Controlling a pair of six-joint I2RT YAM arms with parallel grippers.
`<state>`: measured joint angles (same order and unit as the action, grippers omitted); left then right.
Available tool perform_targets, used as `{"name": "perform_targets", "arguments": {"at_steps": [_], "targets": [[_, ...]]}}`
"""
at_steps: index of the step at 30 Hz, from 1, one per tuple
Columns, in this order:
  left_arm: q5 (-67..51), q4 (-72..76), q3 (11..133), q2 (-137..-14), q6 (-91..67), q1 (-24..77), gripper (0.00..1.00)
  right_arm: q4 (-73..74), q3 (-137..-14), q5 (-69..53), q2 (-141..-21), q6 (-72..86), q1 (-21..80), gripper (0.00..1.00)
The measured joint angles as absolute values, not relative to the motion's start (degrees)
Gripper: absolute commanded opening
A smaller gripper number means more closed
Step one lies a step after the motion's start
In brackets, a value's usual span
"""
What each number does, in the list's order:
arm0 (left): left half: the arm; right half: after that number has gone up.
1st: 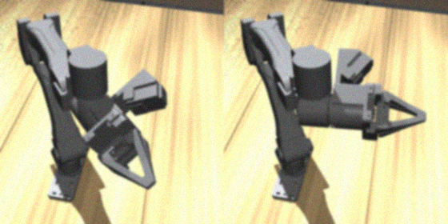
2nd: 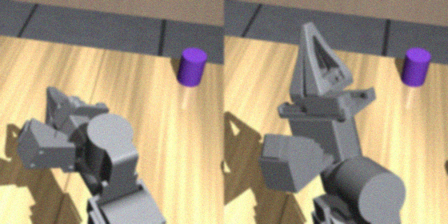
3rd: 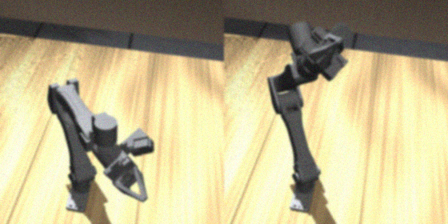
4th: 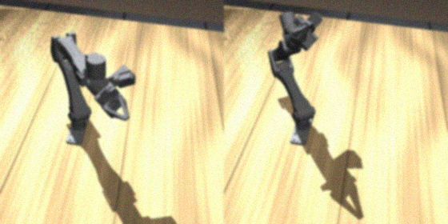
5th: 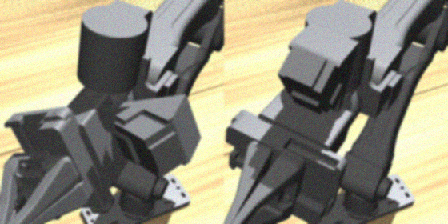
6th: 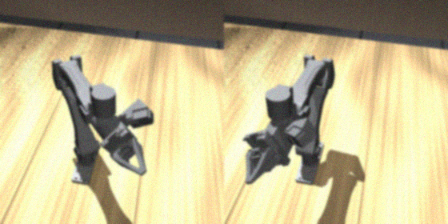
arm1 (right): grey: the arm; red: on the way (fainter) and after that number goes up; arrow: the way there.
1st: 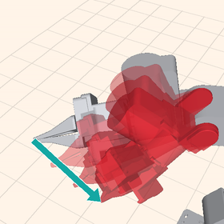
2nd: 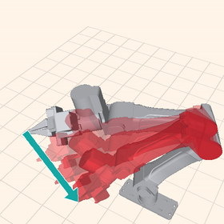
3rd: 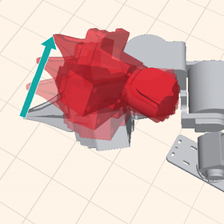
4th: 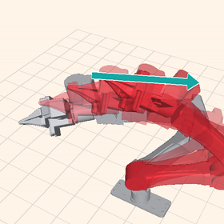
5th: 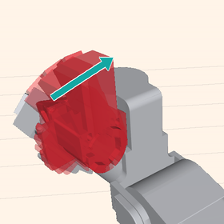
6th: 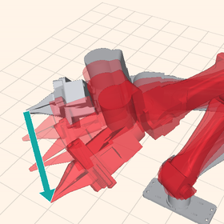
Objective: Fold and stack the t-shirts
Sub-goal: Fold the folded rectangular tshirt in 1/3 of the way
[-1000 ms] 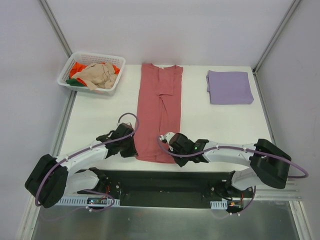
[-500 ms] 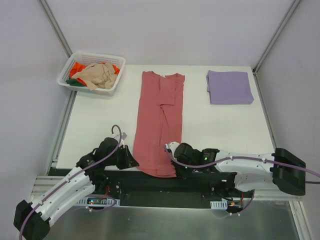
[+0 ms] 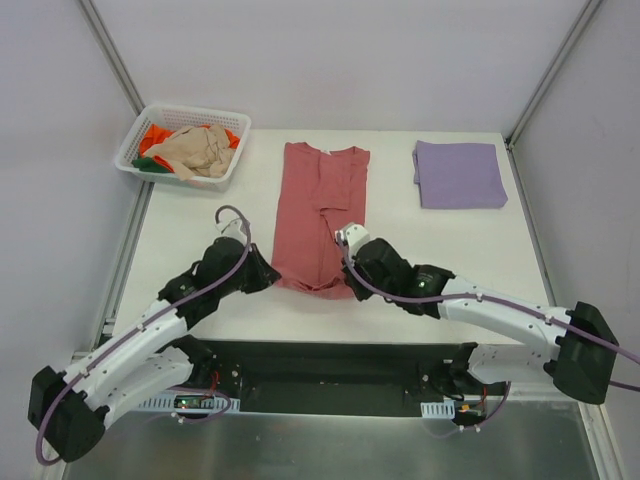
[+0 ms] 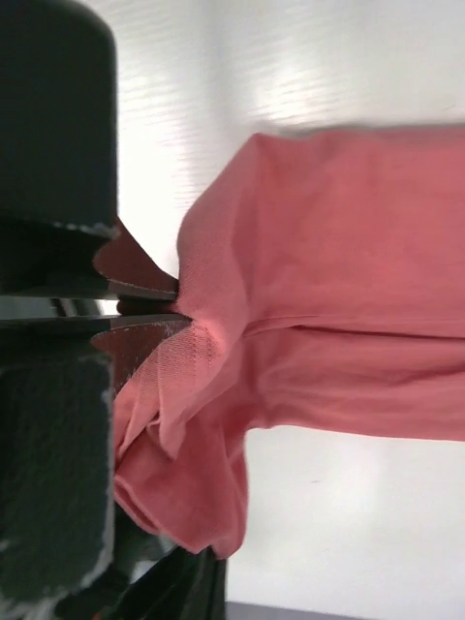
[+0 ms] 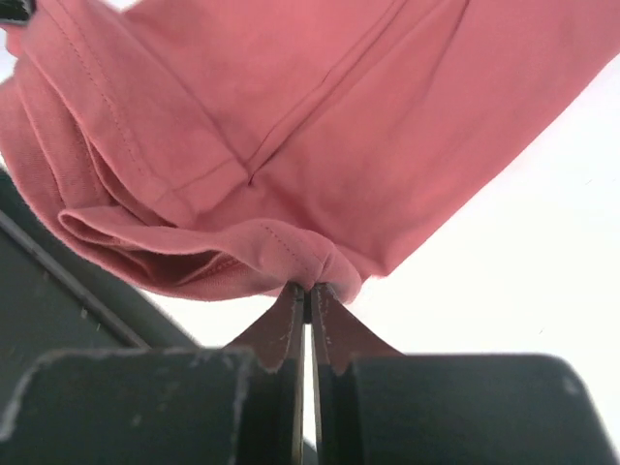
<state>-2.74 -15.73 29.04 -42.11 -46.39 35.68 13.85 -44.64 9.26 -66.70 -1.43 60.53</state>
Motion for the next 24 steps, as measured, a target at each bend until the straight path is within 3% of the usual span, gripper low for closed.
{"name": "perform_targets", "arguments": {"at_steps": [10, 24], "targets": [[6.02, -10.66, 46.46, -64.93, -39.86, 32.80, 0.00, 9.65, -52.84, 11.05, -76.36, -8.14, 50.94, 0.00], [-0.51, -5.72, 59.40, -83.99, -34.65, 23.33, 0.00, 6.22, -59.88, 9.67, -86.74, -11.03, 42.48, 0.00]]}}
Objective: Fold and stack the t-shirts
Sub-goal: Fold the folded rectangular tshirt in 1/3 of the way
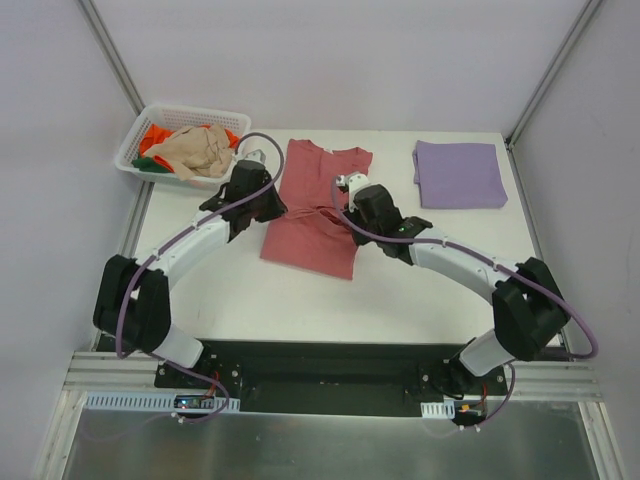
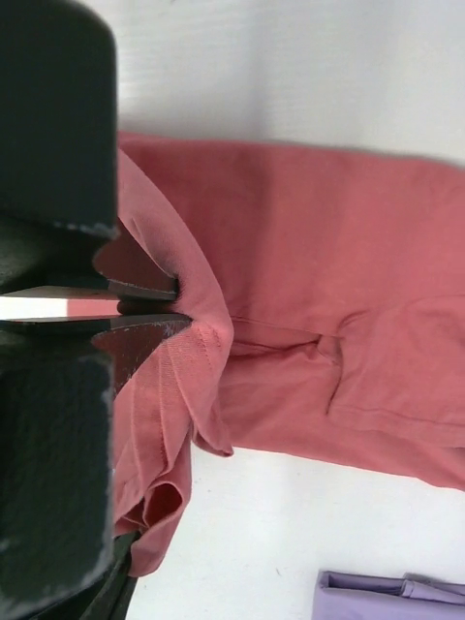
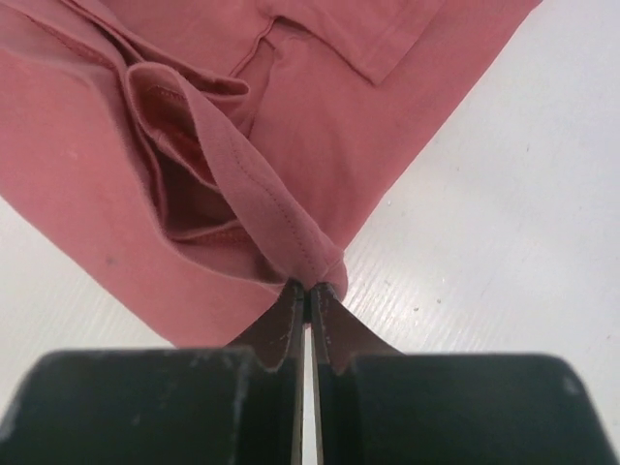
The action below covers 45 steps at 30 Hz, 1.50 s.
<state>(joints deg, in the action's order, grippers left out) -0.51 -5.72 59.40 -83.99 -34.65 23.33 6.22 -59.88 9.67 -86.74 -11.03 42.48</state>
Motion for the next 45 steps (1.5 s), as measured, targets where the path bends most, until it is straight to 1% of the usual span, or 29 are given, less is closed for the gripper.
{"name": "perform_targets", "arguments": {"at_steps": [6, 21, 24, 25, 26, 27, 28, 29, 30, 31, 32, 33, 34, 35, 36, 37, 38, 41, 45], "targets": [[-4.43, -4.84, 65.41, -91.94, -33.15, 21.47, 0.00, 4.91, -63.40, 6.94, -92.40, -11.51, 39.13, 0.00], [-9.80, -4.99, 72.29, -103.35, -31.35, 17.45, 0.00, 3.22, -70.35, 0.71, -103.94, -11.25, 34.46, 0.00], [-11.03, -5.13, 74.02, -105.80, -30.68, 17.12, 0.00, 3.22, -70.87, 0.56, -105.01, -10.96, 34.09, 0.02], [-11.44, -5.26, 74.61, -106.59, -30.57, 17.02, 0.00, 3.29, -71.11, 0.56, -105.38, -10.74, 33.98, 0.05], [-11.62, -5.37, 75.05, -107.18, -30.48, 16.78, 0.04, 3.27, -71.40, 0.54, -105.80, -10.55, 33.87, 0.09], [-11.64, -5.48, 75.40, -107.61, -30.44, 16.75, 0.15, 3.29, -71.79, 0.54, -106.34, -10.33, 33.78, 0.13], [-11.73, -5.54, 75.68, -108.05, -30.37, 16.71, 0.32, 3.27, -72.27, 0.62, -106.94, -9.98, 33.65, 0.30], [-11.79, -5.67, 75.94, -108.40, -30.15, 16.49, 0.46, 3.29, -72.71, 0.75, -107.44, -9.72, 33.52, 0.32], [-11.86, -5.87, 76.20, -108.64, -29.74, 16.40, 0.55, 3.33, -73.14, 1.06, -107.98, -9.23, 33.34, 0.36], [-11.88, -6.07, 76.49, -108.84, -29.45, 16.36, 0.66, 3.38, -73.56, 1.48, -108.40, -8.93, 33.15, 0.43], [-11.90, -6.24, 76.71, -108.90, -29.21, 16.25, 0.77, 3.51, -73.84, 1.93, -108.55, -8.54, 32.93, 0.55], [-11.97, -6.35, 76.95, -108.92, -29.26, 16.03, 0.87, 3.68, -74.04, 2.70, -108.62, -8.16, 32.62, 0.70], [-11.99, -6.39, 77.10, -108.92, -28.91, 16.01, 0.99, 3.68, -74.19, 3.14, -108.62, -7.42, 32.38, 0.75], [-11.97, -6.33, 77.25, -108.86, -28.97, 16.01, 0.99, 3.60, -74.41, 3.84, -108.62, -7.05, 32.10, 0.78], [-11.94, -6.33, 77.28, -108.73, -28.58, 16.01, 0.99, 3.62, -74.54, 4.40, -108.60, -6.74, 31.92, 0.86], [-11.90, -6.48, 77.28, -108.49, -28.62, 16.01, 0.99, 3.62, -74.56, 5.08, -108.47, -6.50, 31.70, 0.99], [-11.81, -6.59, 77.17, -108.09, -28.62, 16.01, 0.99, 3.66, -74.54, 5.37, -108.31, -6.04, 31.62, 0.97], [-11.40, -6.24, 74.89, -104.92, -28.60, 16.01, 0.99, 3.05, -73.34, 5.58, -106.52, -5.41, 31.42, 0.96], [-10.31, -6.28, 67.70, -97.34, -29.12, 16.01, 0.99, 1.56, -68.40, 4.45, -100.55, -3.79, 31.44, 0.96]]}}
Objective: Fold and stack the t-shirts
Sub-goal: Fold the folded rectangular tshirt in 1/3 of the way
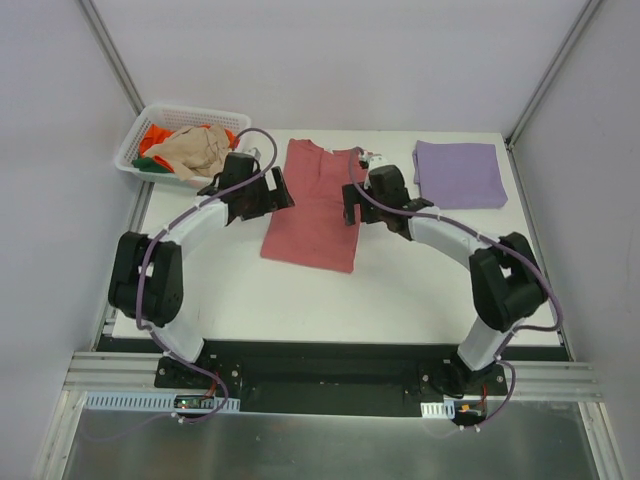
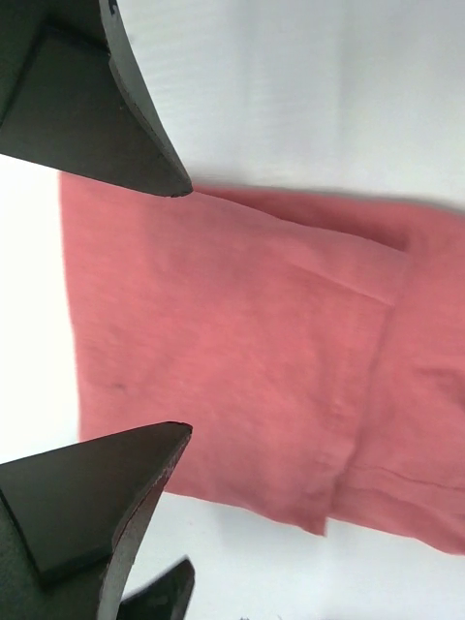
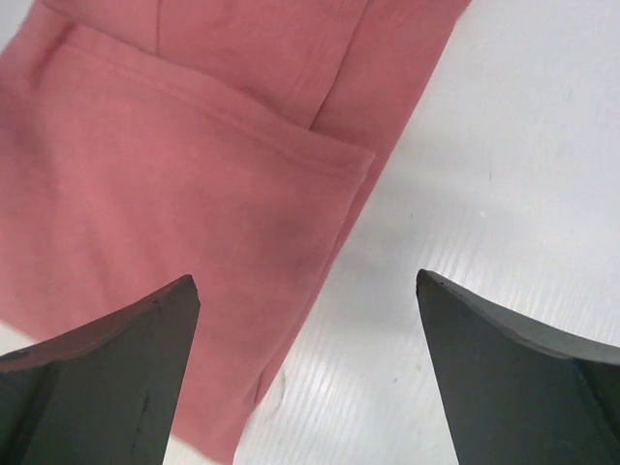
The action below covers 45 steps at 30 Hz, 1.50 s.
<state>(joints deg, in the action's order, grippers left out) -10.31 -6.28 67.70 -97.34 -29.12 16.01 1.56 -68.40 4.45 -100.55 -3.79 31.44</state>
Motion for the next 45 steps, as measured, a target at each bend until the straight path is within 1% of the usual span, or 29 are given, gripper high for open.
{"name": "perform_targets", "arguments": {"at_steps": [3, 7, 12, 14, 17, 21, 25, 26, 27, 29, 30, 31, 38, 40, 42, 44, 45], "targets": [[-9.78, -6.28, 61.71, -91.81, -29.82, 16.01, 0.99, 0.30, -63.72, 1.89, -95.00, -2.11, 31.33, 0.96], [-9.76, -6.24, 54.76, -87.39, -31.40, 16.01, 0.99, -0.51, -57.80, -2.59, -88.03, 1.58, 31.20, 0.96], [-7.92, -6.74, 47.59, -85.58, -33.80, 16.01, 0.99, 0.08, -52.97, -6.46, -84.84, 6.33, 31.11, 0.96], [-6.46, -6.76, 45.82, -85.58, -34.68, 15.99, 0.94, 0.43, -50.96, -7.92, -84.51, 7.81, 31.11, 0.96], [-4.38, -7.03, 44.95, -85.71, -36.27, 15.42, 0.83, 1.15, -48.69, -9.47, -84.47, 9.50, 31.11, 0.96], [-3.92, -6.66, 44.99, -87.26, -37.50, 14.90, 0.59, -0.32, -46.13, -10.41, -84.20, 11.51, 31.11, 0.96], [-4.29, -6.17, 45.80, -89.19, -38.24, 14.79, 0.47, -1.19, -44.14, -10.52, -83.79, 12.91, 31.16, 0.98], [-4.51, -6.09, 45.93, -89.38, -38.28, 14.79, 0.39, -1.26, -43.99, -10.52, -83.74, 13.10, 31.16, 0.99], [-4.67, -5.96, 45.98, -89.65, -38.44, 14.79, 0.34, -1.32, -43.99, -10.52, -83.74, 13.28, 31.22, 0.97], [-5.43, -5.69, 46.30, -90.65, -38.52, 14.76, 0.23, -1.74, -43.99, -10.48, -83.74, 13.32, 31.40, 0.96], [-5.91, -5.56, 46.57, -91.15, -38.65, 14.76, 0.09, -1.83, -43.99, -10.33, -83.77, 13.30, 31.62, 0.95], [-6.37, -5.26, 46.94, -91.83, -38.63, 14.79, 0.00, -1.80, -43.99, -9.89, -83.77, 13.26, 31.97, 0.95], [-8.32, -4.51, 47.37, -93.10, -39.11, 14.59, 0.00, 0.19, -45.41, -5.89, -85.34, 9.43, 37.12, 0.93], [-8.27, -4.34, 47.16, -92.86, -39.27, 14.57, 0.00, 1.15, -46.63, -4.82, -86.41, 7.92, 38.70, 0.90], [-8.12, -4.19, 46.83, -92.60, -39.44, 14.57, 0.00, 1.89, -48.07, -4.25, -87.77, 6.39, 40.07, 0.83], [-7.94, -4.05, 46.63, -92.44, -39.48, 14.59, 0.00, 2.44, -49.34, -3.99, -89.25, 5.17, 40.95, 0.72], [-7.88, -3.97, 46.57, -92.40, -39.53, 14.59, 0.00, 2.61, -49.93, -3.86, -90.06, 4.78, 41.23, 0.68]]}}
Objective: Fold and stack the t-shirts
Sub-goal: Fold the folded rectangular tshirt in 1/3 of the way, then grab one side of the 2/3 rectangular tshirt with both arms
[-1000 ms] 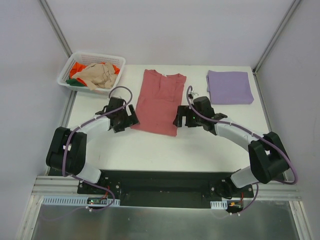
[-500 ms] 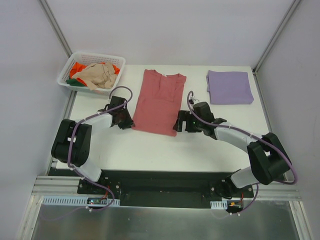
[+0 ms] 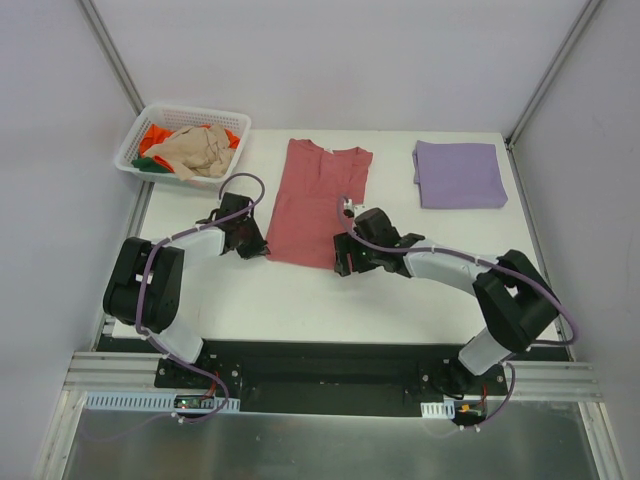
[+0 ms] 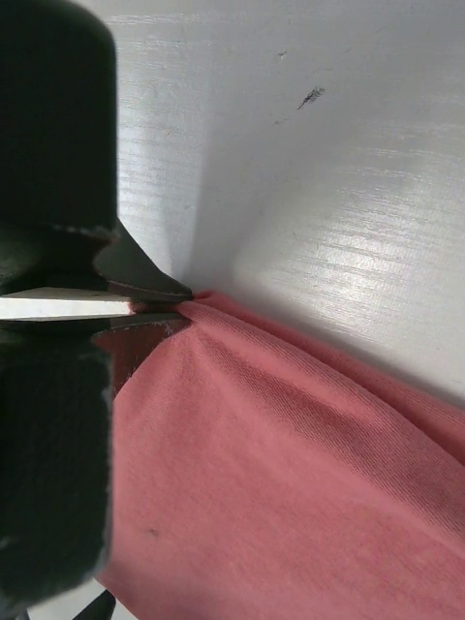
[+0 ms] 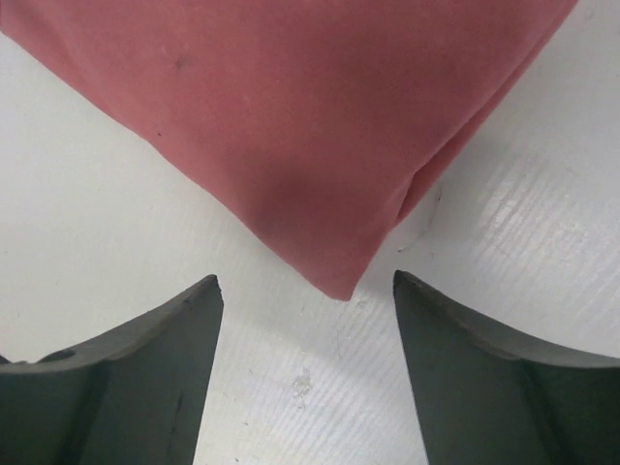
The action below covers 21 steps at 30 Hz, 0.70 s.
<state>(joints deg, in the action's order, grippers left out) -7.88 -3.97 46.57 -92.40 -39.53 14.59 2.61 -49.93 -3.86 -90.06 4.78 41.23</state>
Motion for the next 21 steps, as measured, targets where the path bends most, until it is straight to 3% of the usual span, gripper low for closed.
{"name": "perform_targets", "arguments": {"at_steps": [10, 17, 21], "targets": [[-7.44, -3.84, 46.44, -92.29, -39.68, 14.59, 0.00, 5.50, -51.53, -3.68, -95.07, 3.77, 42.33, 0.43], [-7.42, -3.84, 46.41, -92.29, -39.70, 14.59, 0.00, 5.37, -52.64, -2.50, -96.49, 3.09, 42.37, 0.34], [-7.42, -3.84, 46.41, -92.27, -39.70, 14.59, 0.00, 5.23, -52.86, -2.07, -96.88, 2.22, 42.39, 0.13]]}}
